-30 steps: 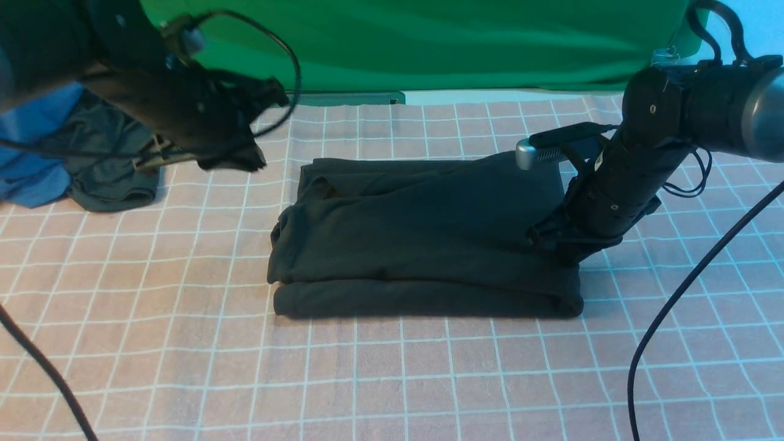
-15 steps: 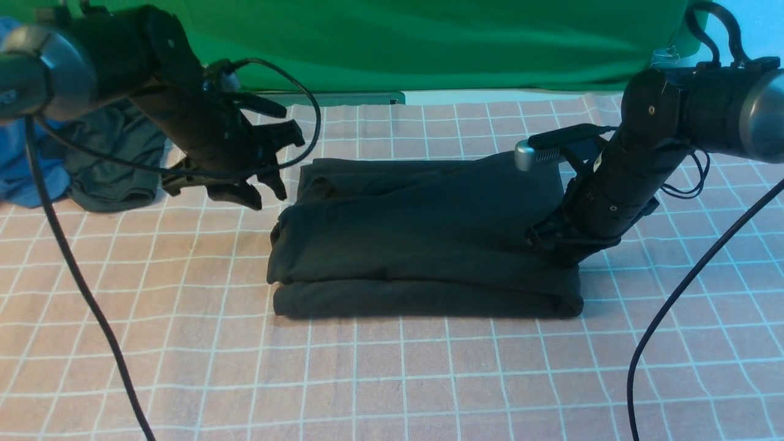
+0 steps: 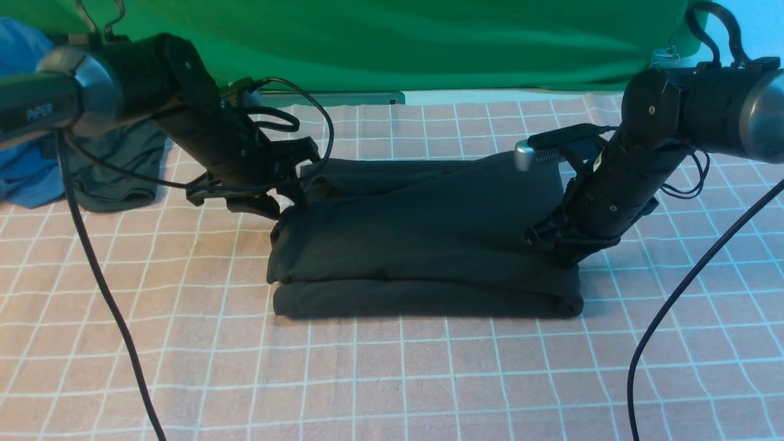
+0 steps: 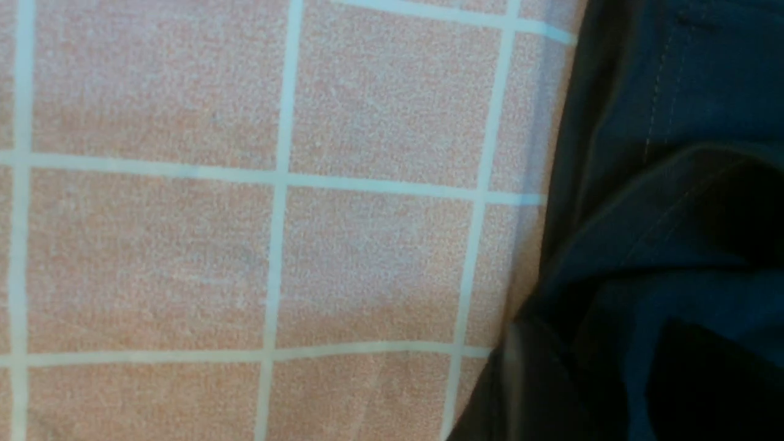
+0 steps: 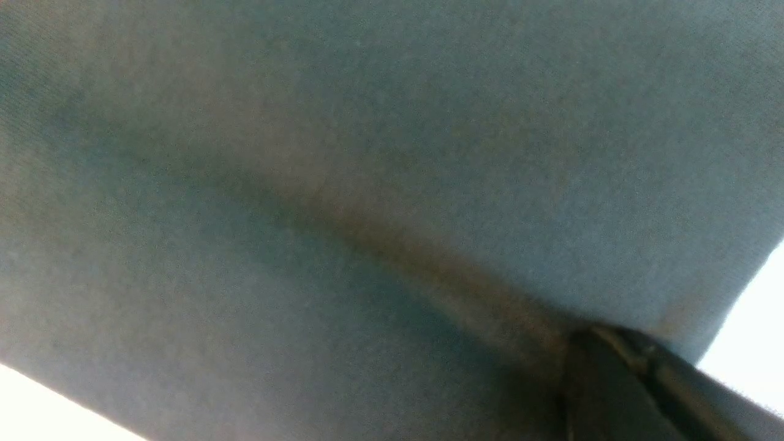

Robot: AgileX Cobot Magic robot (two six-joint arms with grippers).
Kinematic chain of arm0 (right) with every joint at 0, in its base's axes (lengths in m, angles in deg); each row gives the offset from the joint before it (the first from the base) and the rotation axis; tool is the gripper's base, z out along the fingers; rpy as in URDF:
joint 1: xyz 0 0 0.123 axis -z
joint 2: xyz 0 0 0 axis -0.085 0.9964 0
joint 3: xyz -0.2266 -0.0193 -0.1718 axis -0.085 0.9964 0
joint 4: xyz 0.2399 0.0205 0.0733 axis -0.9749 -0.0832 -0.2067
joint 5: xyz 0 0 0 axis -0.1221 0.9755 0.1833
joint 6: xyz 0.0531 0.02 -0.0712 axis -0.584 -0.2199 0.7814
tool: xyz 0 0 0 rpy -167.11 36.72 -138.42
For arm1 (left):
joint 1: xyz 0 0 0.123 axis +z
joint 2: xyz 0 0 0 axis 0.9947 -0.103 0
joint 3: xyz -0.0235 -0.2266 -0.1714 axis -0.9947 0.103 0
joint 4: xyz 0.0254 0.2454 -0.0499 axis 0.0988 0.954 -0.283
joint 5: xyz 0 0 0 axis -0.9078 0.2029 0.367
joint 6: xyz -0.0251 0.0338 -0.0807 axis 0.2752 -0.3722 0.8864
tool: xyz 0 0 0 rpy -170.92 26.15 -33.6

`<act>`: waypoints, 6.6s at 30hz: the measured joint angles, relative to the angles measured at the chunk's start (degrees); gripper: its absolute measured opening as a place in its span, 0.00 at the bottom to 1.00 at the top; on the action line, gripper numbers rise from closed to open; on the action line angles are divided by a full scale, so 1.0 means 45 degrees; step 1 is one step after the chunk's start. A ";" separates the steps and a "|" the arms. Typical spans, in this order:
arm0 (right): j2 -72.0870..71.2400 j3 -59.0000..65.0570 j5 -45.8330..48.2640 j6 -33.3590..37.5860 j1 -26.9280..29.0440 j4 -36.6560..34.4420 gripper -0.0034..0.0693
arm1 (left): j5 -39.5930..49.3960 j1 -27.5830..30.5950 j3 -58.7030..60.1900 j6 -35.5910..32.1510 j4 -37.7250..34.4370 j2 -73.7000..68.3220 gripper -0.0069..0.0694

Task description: Fold a long-sleeved shirt over a pink coffee tablecloth.

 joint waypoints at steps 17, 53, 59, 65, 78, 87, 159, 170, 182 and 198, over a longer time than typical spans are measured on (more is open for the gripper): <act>0.0024 0.0000 -0.0113 0.0076 0.0000 -0.0038 0.10 | 0.1388 -0.0039 -0.1186 -0.1525 0.0057 0.0180 0.13; 0.0070 -0.0569 0.0341 -0.0200 0.0000 -0.0176 0.37 | -0.0929 -0.0254 -0.1678 0.0932 0.3641 -0.0461 0.43; -0.0130 -0.1672 0.0810 -0.0366 -0.0085 -0.0220 0.38 | 0.0438 -0.0254 -0.2016 0.0778 0.3247 0.0754 0.52; -0.0200 -0.3078 0.0756 0.0455 -0.0910 -0.0994 0.11 | 0.1381 -0.0254 -0.1576 -0.1236 -0.0059 0.1286 0.17; 0.0211 -0.3336 0.0777 0.0209 -0.1133 -0.1230 0.10 | 0.0085 -0.0857 0.2170 -0.1030 -0.0439 0.1258 0.10; 0.0267 -0.3336 0.1439 0.0226 -0.1133 -0.1254 0.10 | 0.0060 -0.0857 0.2681 0.0271 0.0874 0.1592 0.10; 0.5990 -1.1192 -0.0742 0.5706 -0.3135 -0.0904 0.11 | -0.1993 0.0253 0.8948 0.2830 0.1761 0.9739 0.11; 0.6348 -1.1192 -0.1044 0.4992 -0.3135 -0.0424 0.56 | -0.1980 0.0253 0.9010 0.2791 0.1750 0.9739 0.11; 0.3684 -1.0591 0.4727 0.2362 -0.2570 0.1225 0.18 | -0.0983 0.0253 0.7413 0.2153 0.0620 0.9192 0.11; 0.0750 -0.3137 0.2996 0.2714 -0.0982 -0.1925 0.10 | -0.0030 -0.2756 0.1276 0.1534 0.0464 0.2314 0.11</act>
